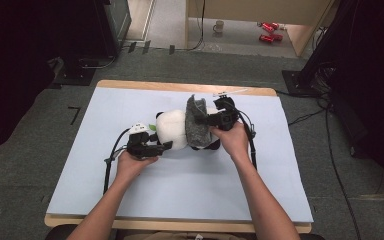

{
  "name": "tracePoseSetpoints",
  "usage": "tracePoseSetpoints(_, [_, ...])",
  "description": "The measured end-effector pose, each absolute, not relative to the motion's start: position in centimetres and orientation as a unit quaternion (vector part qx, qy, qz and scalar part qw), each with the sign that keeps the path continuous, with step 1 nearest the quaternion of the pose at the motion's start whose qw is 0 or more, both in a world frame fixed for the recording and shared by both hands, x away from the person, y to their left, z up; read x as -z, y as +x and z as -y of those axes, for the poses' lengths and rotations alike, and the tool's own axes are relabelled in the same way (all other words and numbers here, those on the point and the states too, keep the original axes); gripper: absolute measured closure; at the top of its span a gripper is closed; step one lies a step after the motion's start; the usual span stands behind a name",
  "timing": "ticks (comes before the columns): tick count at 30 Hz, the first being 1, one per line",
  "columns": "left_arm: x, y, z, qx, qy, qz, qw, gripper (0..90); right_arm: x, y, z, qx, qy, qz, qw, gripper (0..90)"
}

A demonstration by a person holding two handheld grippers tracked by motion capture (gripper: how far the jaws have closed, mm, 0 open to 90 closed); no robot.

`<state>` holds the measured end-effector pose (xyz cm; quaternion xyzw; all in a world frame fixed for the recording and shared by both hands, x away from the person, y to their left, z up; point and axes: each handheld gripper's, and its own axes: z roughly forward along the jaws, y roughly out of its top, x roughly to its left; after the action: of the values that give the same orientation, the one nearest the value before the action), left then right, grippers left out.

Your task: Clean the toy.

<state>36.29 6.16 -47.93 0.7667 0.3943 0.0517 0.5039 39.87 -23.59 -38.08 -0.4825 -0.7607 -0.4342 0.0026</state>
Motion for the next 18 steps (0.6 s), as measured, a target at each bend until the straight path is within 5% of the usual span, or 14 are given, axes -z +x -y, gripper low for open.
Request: tracePoseSetpoints(18, [47.9, 36.4, -6.3, -0.051, 0.770, -0.390, 0.502, 31.5, 39.4, 37.9, 30.3, 0.444, -0.519, 0.731, -0.009, 75.0])
